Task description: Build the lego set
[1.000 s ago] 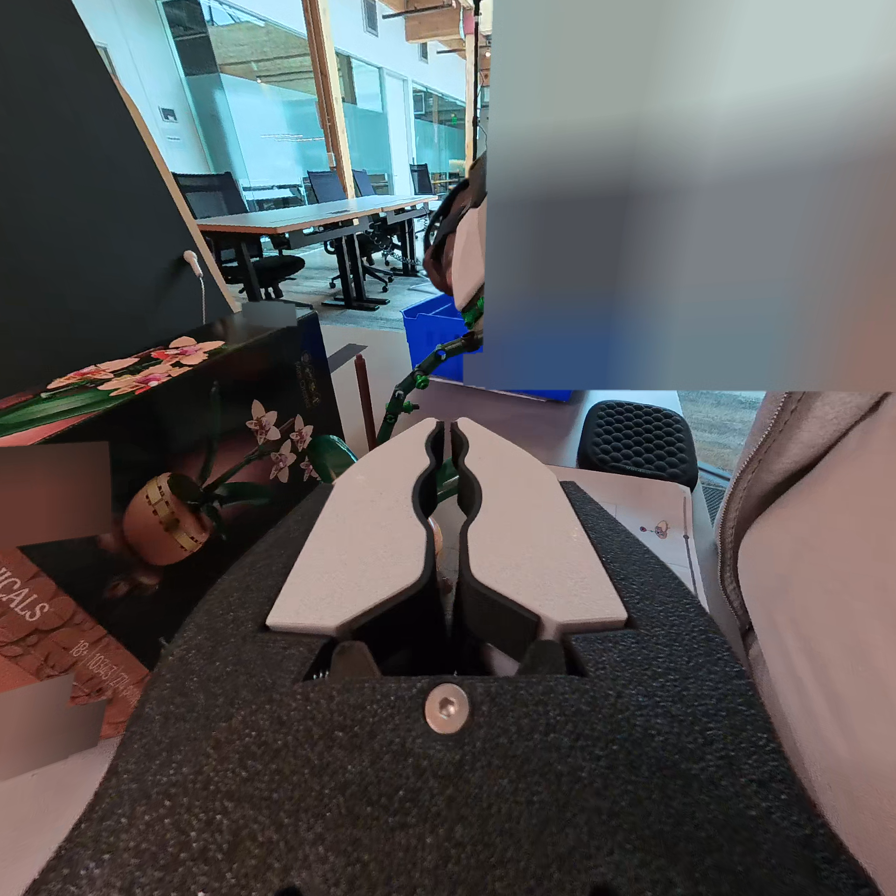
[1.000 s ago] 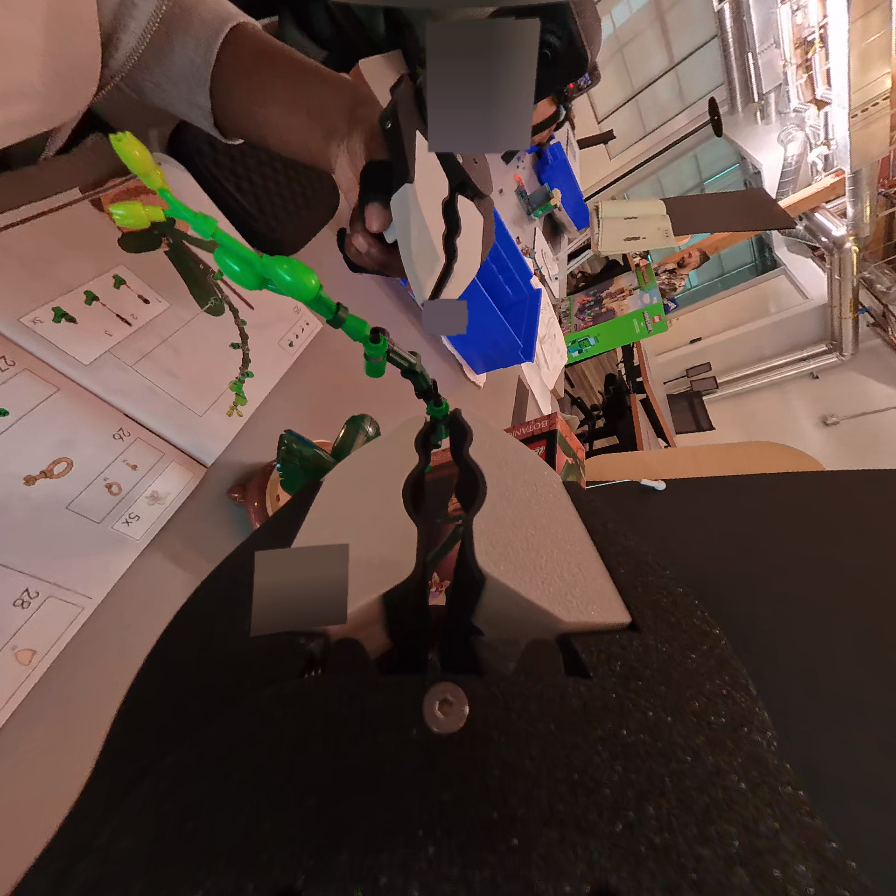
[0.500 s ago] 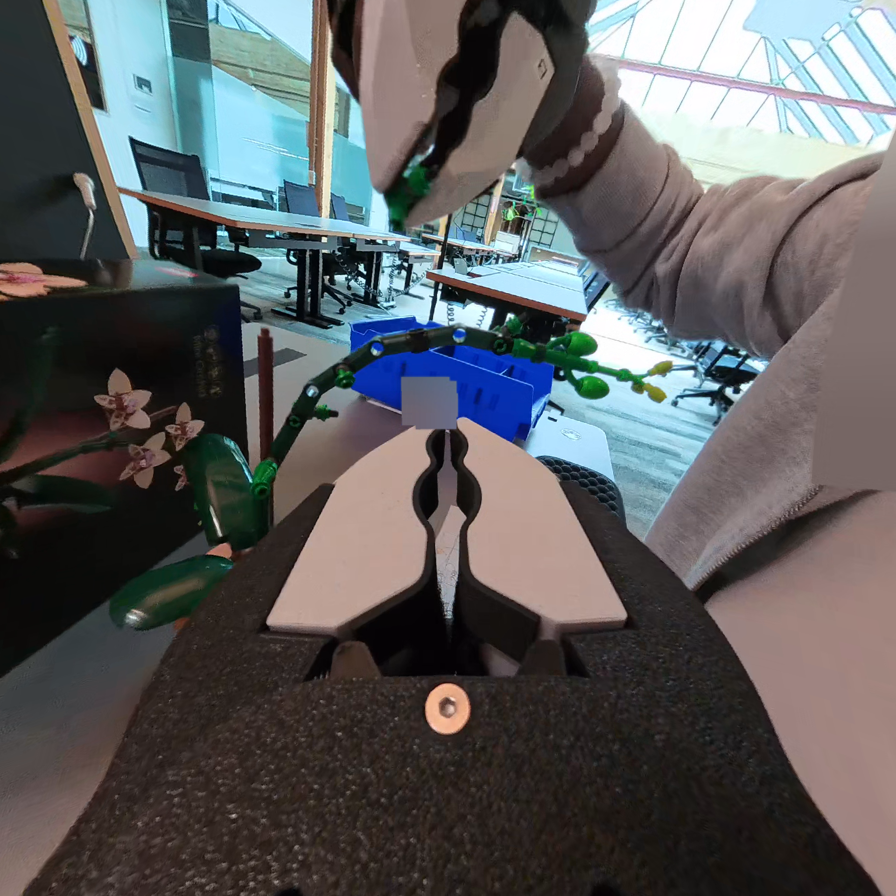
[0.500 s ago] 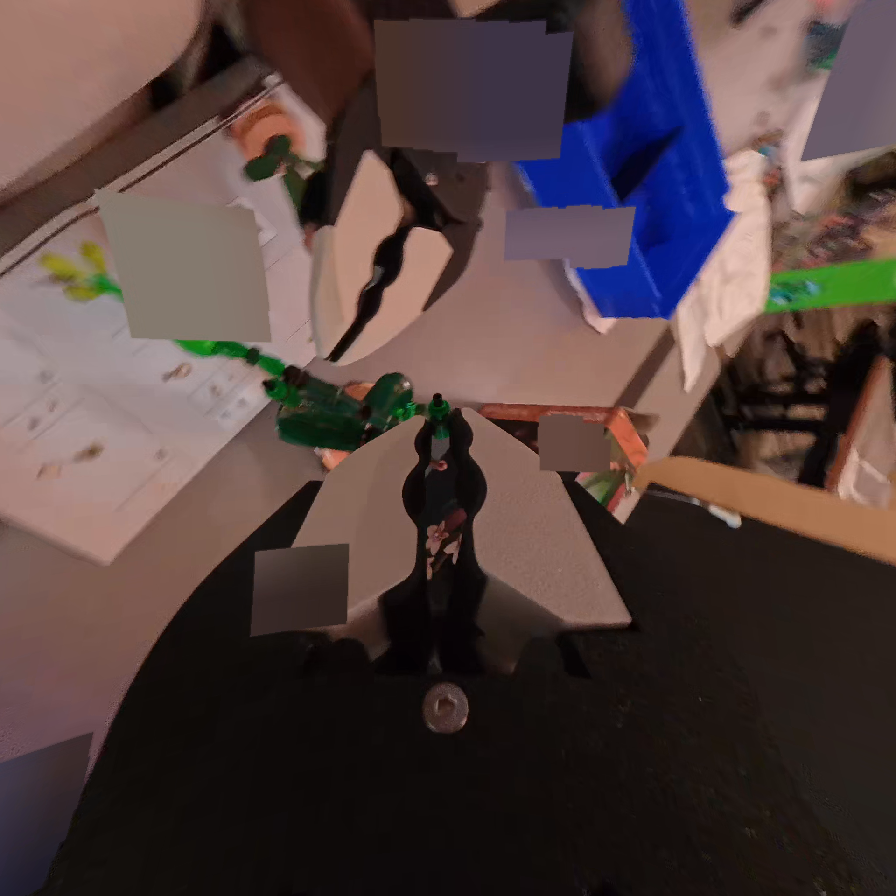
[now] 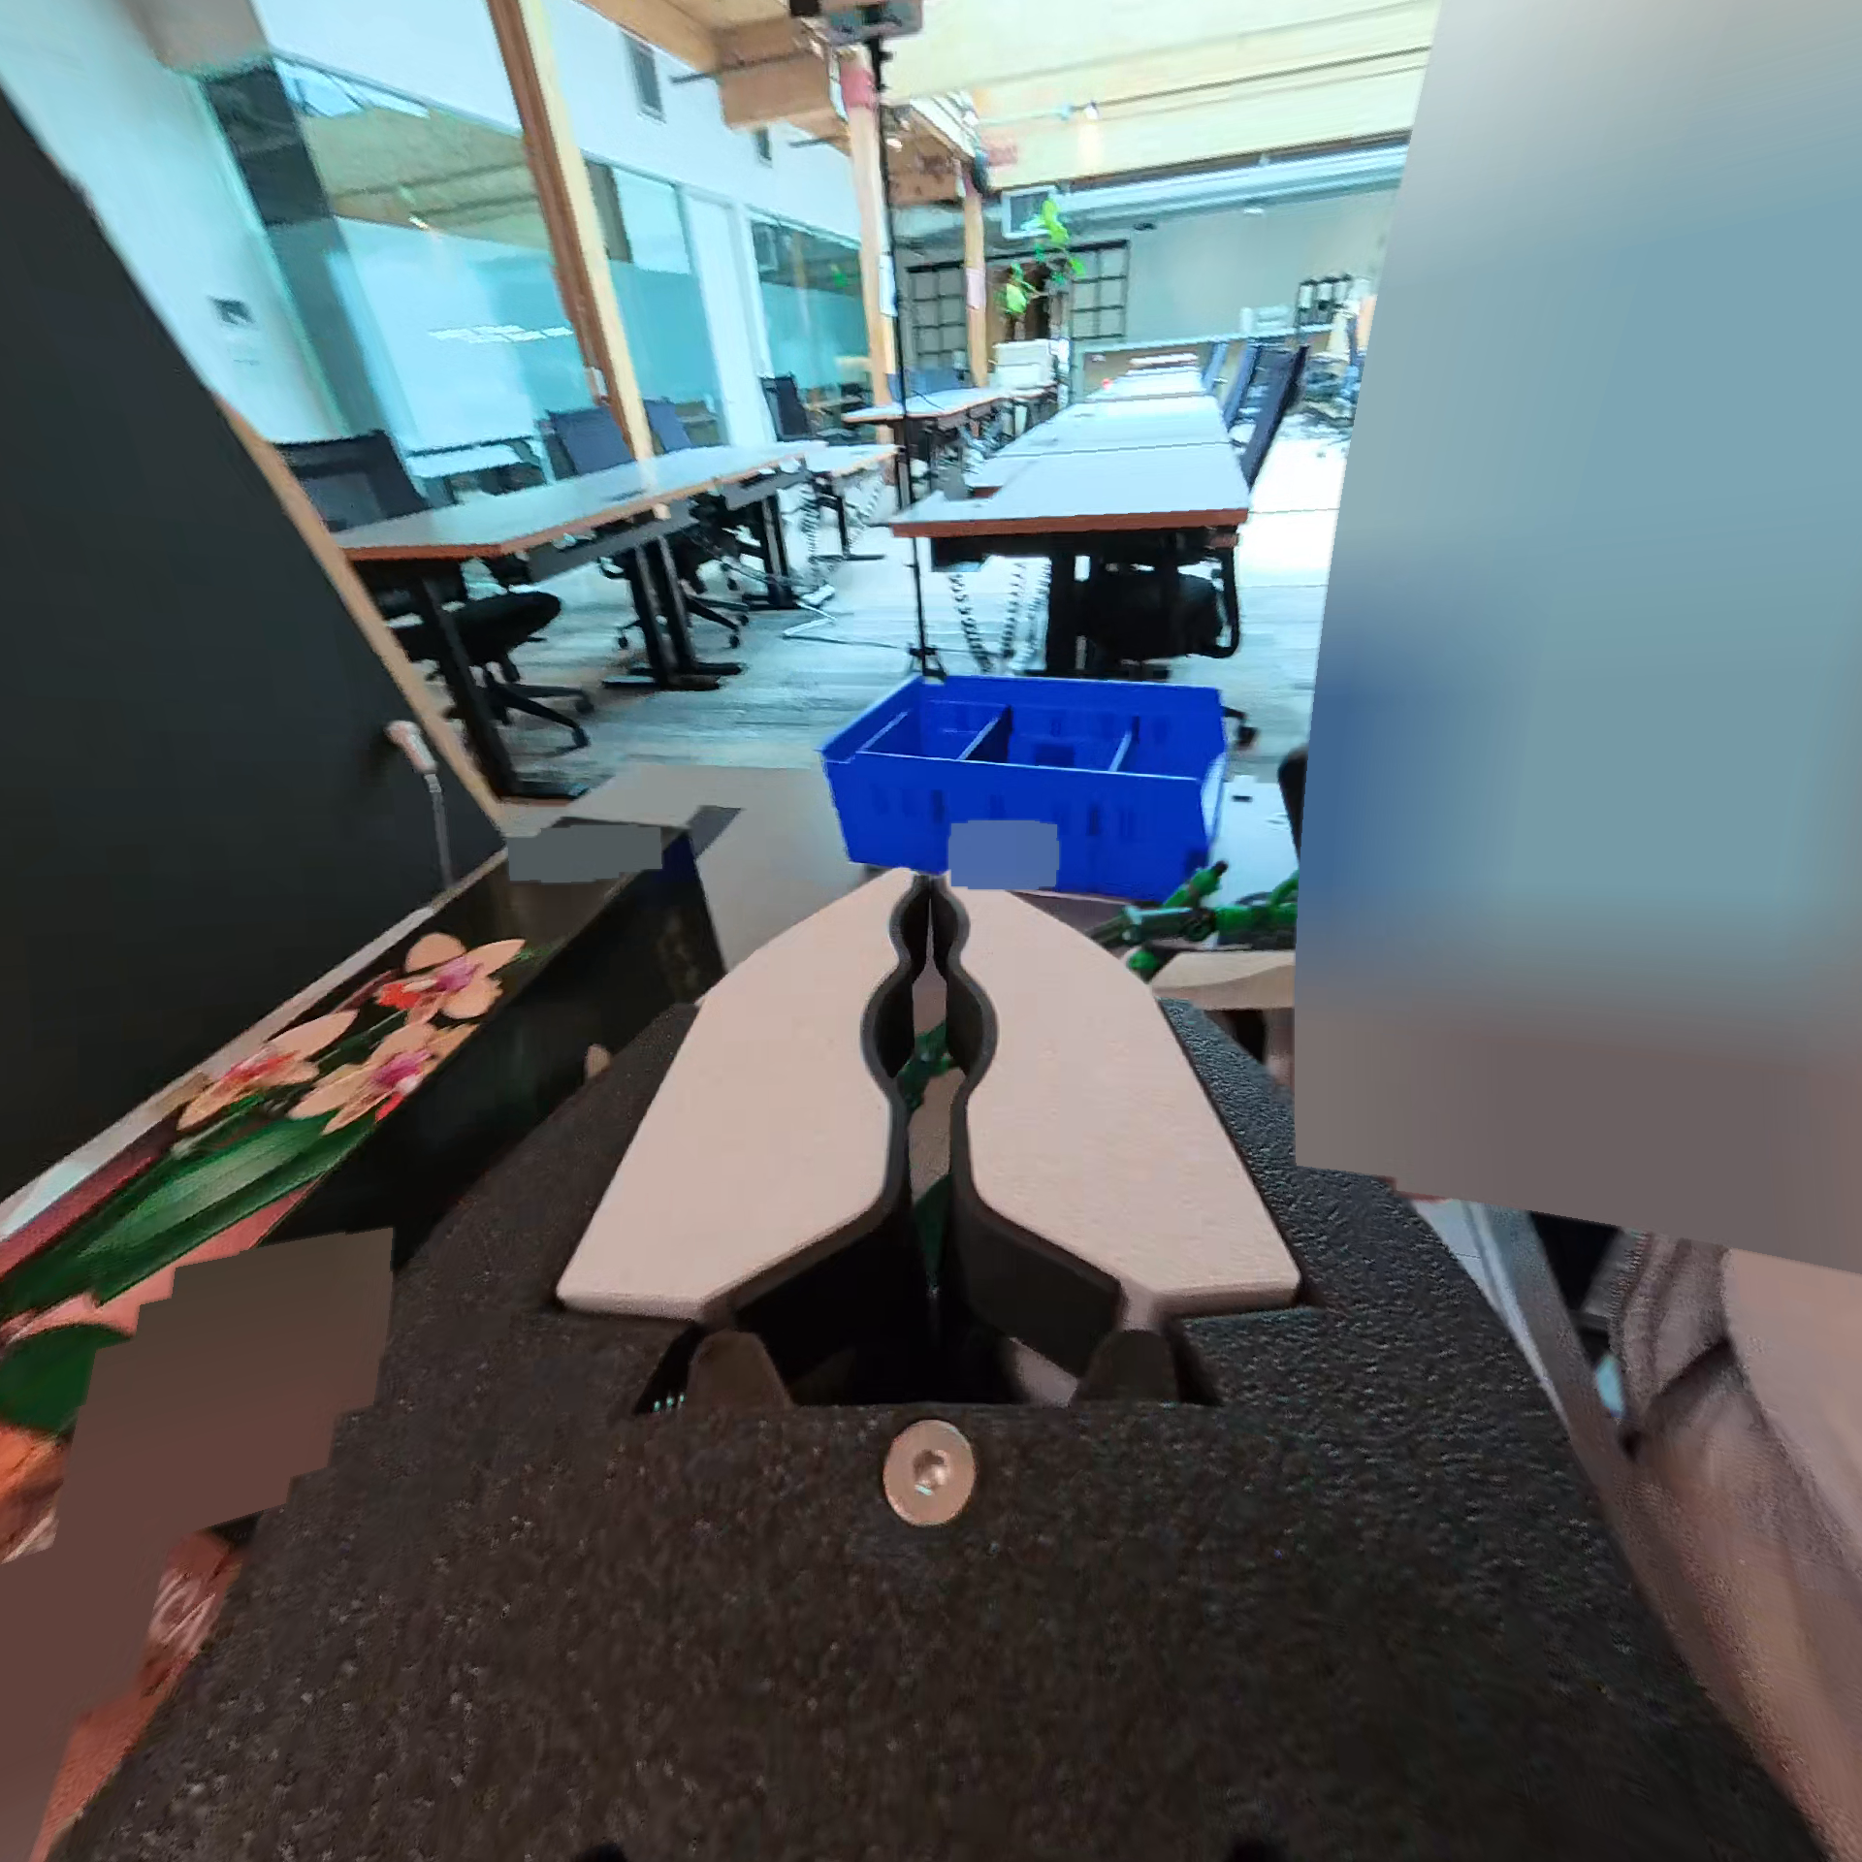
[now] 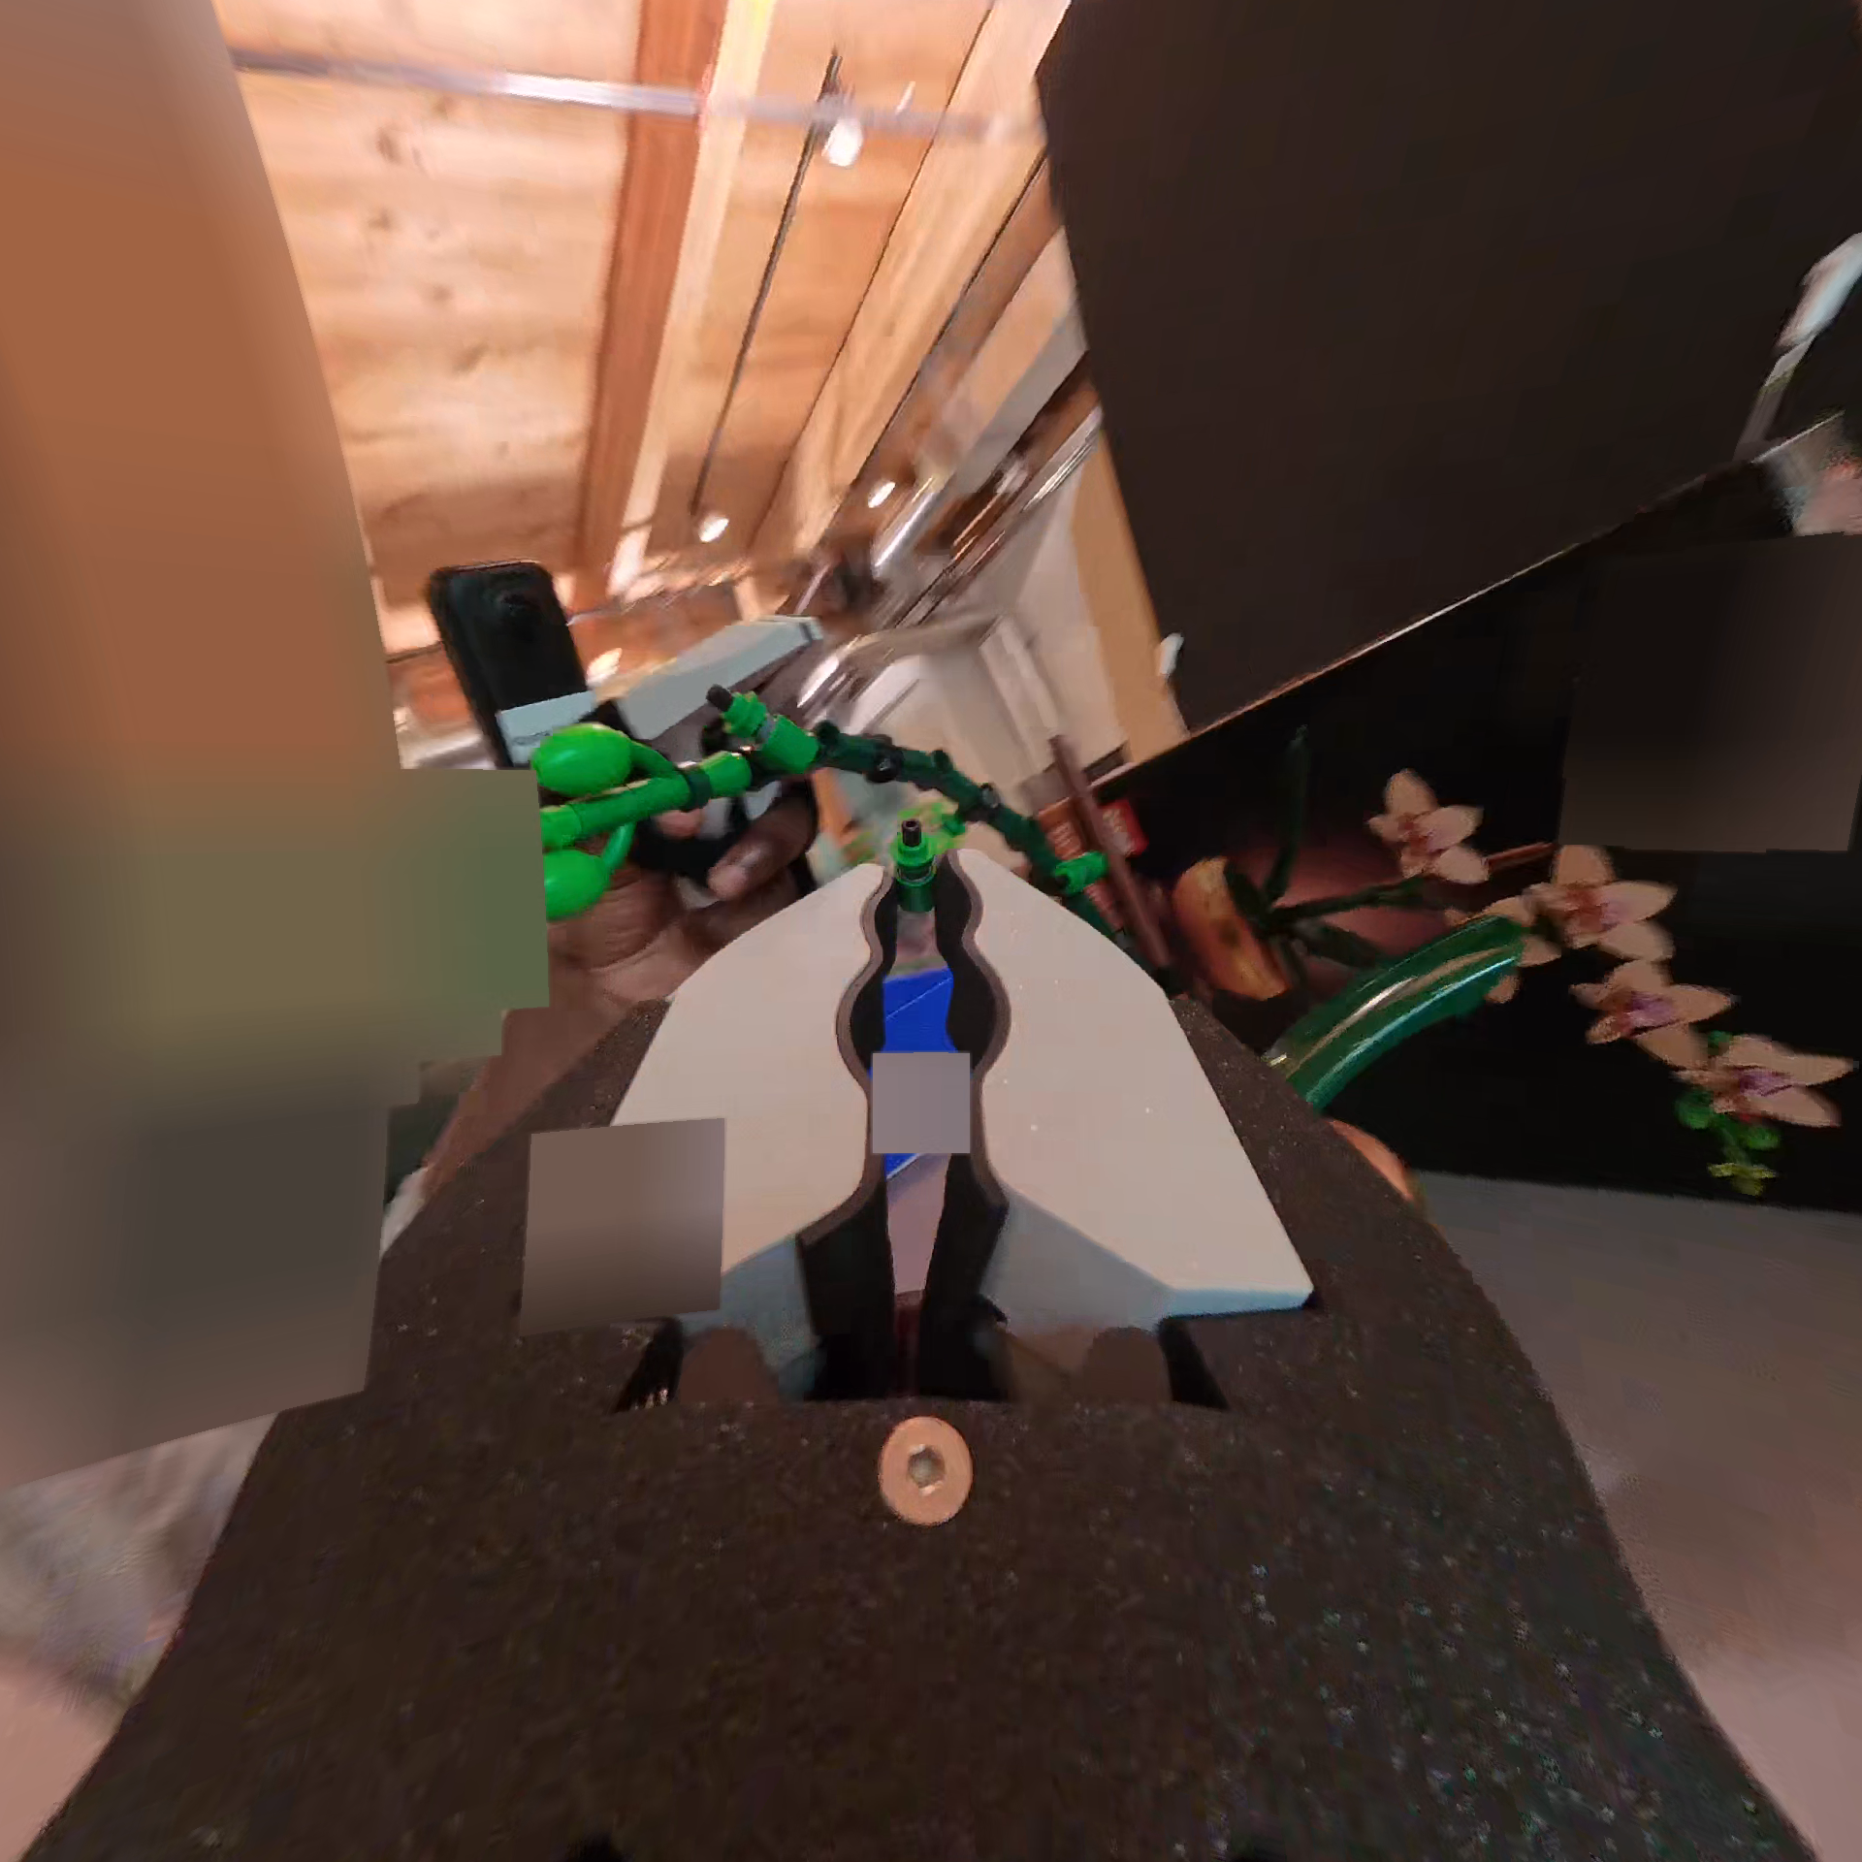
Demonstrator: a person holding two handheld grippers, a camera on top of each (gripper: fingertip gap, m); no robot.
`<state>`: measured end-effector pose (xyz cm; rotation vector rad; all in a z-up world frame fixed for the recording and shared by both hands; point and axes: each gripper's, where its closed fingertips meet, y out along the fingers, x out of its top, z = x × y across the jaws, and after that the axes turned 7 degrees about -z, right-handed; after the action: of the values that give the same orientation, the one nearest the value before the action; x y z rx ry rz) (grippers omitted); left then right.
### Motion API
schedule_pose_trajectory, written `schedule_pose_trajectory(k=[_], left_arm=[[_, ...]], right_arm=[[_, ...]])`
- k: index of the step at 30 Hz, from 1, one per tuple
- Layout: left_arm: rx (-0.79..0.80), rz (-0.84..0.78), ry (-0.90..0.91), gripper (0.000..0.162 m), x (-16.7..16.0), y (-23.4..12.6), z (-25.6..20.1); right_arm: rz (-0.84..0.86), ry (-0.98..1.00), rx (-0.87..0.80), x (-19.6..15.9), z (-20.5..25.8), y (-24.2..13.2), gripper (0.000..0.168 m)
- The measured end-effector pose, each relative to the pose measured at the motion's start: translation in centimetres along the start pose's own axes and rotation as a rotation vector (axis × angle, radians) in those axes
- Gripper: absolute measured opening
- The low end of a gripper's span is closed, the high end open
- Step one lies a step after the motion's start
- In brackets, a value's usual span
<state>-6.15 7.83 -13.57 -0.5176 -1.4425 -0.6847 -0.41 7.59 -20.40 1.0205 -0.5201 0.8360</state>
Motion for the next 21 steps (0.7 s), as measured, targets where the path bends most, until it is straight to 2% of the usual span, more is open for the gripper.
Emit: schedule_pose_trajectory(k=[1,2,4,6,8,11,15,21], left_arm=[[-0.028,0.006,-0.012,0.0,0.1,0.4,-0.4],[-0.049,0.01,-0.016,0.0,0.1,0.8,-0.8],[-0.069,0.048,-0.016,0.0,-0.6,1.4,-1.3],[-0.093,0.116,-0.027,0.0,-1.5,1.9,-1.4],[-0.134,0.179,-0.051,0.0,-2.2,2.3,-1.5],[-0.177,0.251,-0.067,0.0,-2.7,2.4,-1.6],[-0.202,0.263,-0.059,0.0,-2.6,2.6,-2.0],[-0.297,0.292,-0.051,0.0,-3.0,3.0,-3.4]], right_arm=[[-0.052,-0.077,-0.048,0.1,-0.4,-0.1,0.007],[-0.102,-0.218,-0.089,0.4,-0.6,-0.3,0.007],[-0.153,-0.647,-0.116,0.7,0.5,-0.5,0.007],[-0.128,-1.029,-0.116,-0.2,1.8,-0.1,0.007],[-0.093,-1.182,-0.178,-0.6,1.4,0.5,0.006],[-0.09,-1.274,-0.313,0.3,-0.1,0.8,0.007],[-0.071,-1.442,-0.368,0.3,0.3,0.7,0.009],[-0.131,-1.133,-0.419,0.1,0.4,0.9,0.007]])
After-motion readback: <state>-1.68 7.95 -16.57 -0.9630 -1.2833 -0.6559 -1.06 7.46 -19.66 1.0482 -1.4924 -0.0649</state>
